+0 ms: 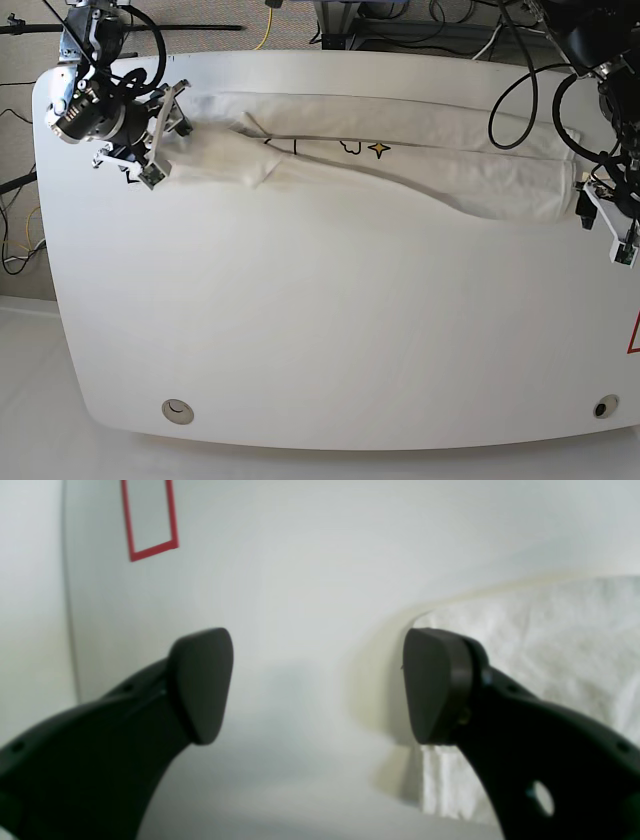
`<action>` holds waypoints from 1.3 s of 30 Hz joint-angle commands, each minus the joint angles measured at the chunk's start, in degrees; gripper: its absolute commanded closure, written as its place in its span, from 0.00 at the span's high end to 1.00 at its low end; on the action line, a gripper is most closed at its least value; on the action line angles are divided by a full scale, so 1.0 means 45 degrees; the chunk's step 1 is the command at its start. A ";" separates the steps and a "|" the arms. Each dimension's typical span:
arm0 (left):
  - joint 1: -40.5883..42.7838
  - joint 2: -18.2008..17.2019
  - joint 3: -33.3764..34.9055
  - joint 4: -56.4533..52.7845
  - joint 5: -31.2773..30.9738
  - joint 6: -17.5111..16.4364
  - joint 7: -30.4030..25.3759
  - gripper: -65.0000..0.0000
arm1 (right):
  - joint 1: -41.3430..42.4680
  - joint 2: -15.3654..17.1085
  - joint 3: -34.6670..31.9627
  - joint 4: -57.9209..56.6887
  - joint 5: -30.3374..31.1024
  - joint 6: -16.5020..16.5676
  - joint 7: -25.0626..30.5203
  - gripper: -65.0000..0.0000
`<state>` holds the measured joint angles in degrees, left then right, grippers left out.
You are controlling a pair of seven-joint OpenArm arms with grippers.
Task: Fold the T-shirt properly
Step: 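Move both grippers to the ends of the folded shirt strip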
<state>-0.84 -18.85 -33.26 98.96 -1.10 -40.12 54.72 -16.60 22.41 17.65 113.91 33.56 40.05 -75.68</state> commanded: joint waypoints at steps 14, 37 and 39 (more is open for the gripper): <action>0.0568 0.1386 0.0074 0.0271 -0.0058 0.0026 0.0353 0.74 | -0.0248 0.0597 0.0327 0.0211 0.0151 -0.0012 0.0085 0.48; 0.1056 0.2031 0.0425 0.0271 -0.0058 0.0026 0.0353 0.74 | -0.0462 0.0655 0.1812 0.0250 0.0327 -0.0012 0.0085 0.47; 0.1056 0.2031 0.0425 0.0271 -0.0058 0.0026 0.0353 0.74 | -0.0482 0.0616 0.1792 0.0250 0.0542 -0.0012 0.0085 0.47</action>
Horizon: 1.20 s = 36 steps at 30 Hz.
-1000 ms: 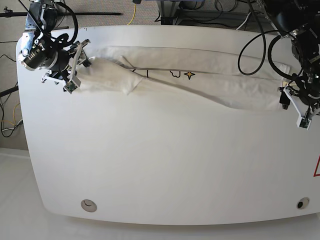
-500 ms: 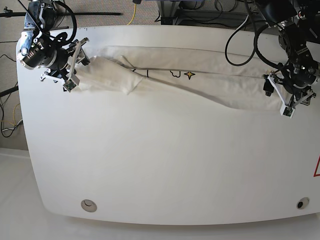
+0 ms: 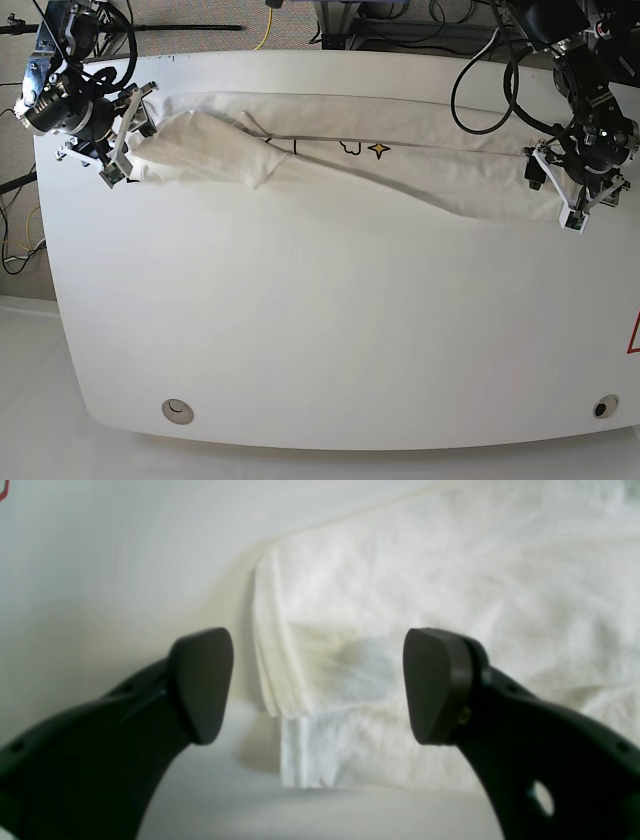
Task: Fold the T-shirt properly
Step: 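Move both grippers to the ends of the folded shirt strip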
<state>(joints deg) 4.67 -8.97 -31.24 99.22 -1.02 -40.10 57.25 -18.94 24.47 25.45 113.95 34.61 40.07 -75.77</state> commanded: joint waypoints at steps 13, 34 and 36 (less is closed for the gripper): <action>-0.0109 -0.0165 -0.0021 0.0213 -0.0077 0.0021 -0.0171 0.46 | 0.0038 -0.0681 -0.0059 0.0240 0.1207 -0.0017 0.0105 0.20; 0.0145 -0.0126 -0.0021 0.0076 -0.0057 0.0021 -0.0152 0.00 | 0.0116 -0.0856 -0.0626 0.0143 0.0934 -0.0017 0.0163 0.00; 0.0145 0.0011 -0.0021 -0.0178 -0.0057 0.0021 -0.0171 0.00 | 0.0116 -0.0915 -0.0645 0.0143 0.0582 -0.0017 0.0183 0.00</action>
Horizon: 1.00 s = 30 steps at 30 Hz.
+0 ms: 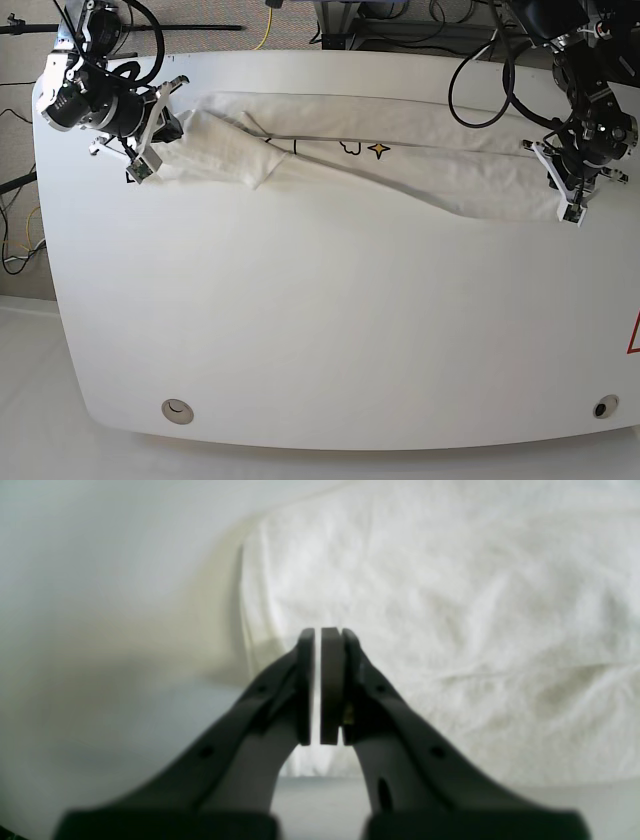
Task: Fold the T-shirt properly
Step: 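Move both grippers to the ends of the folded shirt strip, then close both grippers on the strip ends and pull them apart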
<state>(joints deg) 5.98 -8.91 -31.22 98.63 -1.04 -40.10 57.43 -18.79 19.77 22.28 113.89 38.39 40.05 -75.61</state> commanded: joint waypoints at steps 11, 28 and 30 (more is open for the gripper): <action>-0.0186 0.0016 -0.0085 -0.1727 -0.0072 0.0021 -0.0269 0.00 | 0.0297 -0.0613 -0.1875 0.0079 -0.3267 -0.0012 0.0793 0.00; -0.0244 0.0016 -0.0026 -0.1864 -0.0053 0.0021 -0.1265 0.00 | 0.0824 -0.1316 -0.2598 -0.0839 -0.5865 -0.0012 0.1223 0.00; -0.0244 0.0016 -0.0026 -0.1864 -0.0053 0.0021 -0.1265 0.00 | 0.0863 -0.1316 -0.2598 -0.1054 -0.6002 -0.0012 0.1360 0.00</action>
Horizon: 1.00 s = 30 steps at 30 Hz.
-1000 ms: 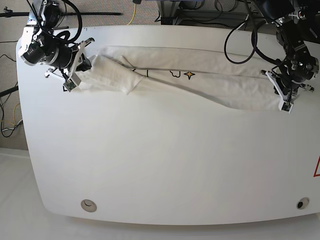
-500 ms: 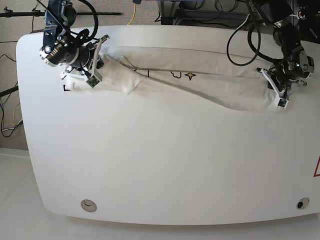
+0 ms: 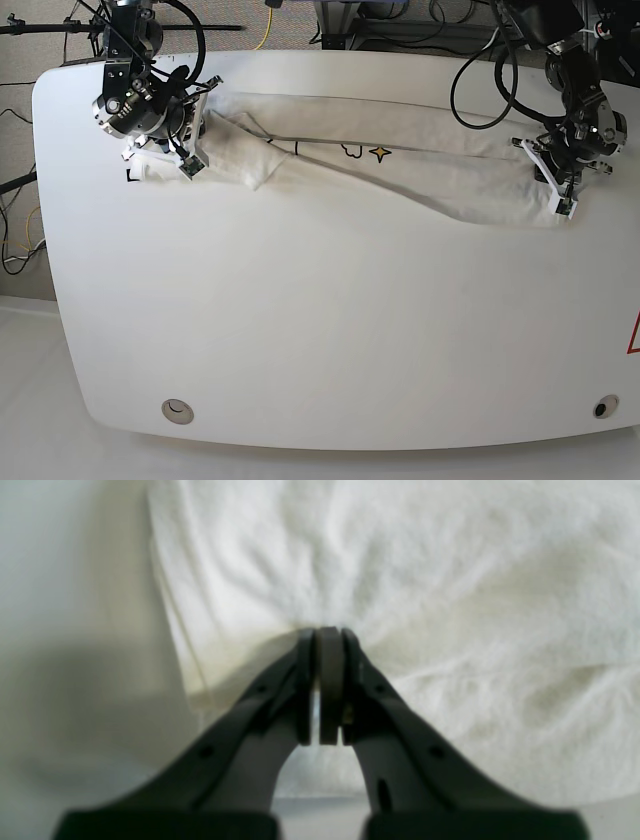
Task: Fold the T-shirt properly
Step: 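Close both grippers on the strip ends and pull them apart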
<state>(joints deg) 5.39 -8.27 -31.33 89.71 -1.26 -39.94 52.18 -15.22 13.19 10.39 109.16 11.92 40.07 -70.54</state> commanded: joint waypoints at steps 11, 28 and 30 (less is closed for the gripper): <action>-0.0113 -0.0105 0.0018 0.0118 -0.0004 -0.0013 -0.0158 0.00 | 0.0716 0.0126 0.0045 -0.1665 -0.0178 -0.0017 0.0780 0.00; -0.0894 -0.0164 0.0232 -0.0195 -0.0004 -0.0013 -0.0197 0.00 | 0.1263 0.0165 0.0064 -0.1997 -0.0178 -0.0017 0.1659 0.00; -0.1070 -0.0281 0.0272 -0.0488 -0.0004 -0.0013 -0.0217 0.00 | 0.1439 0.0185 0.0084 -0.2017 -0.0178 -0.0017 0.1659 0.00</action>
<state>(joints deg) 2.04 -8.36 -30.24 87.94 -0.64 -39.92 52.34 -9.72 13.47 10.76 99.94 11.79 40.07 -62.17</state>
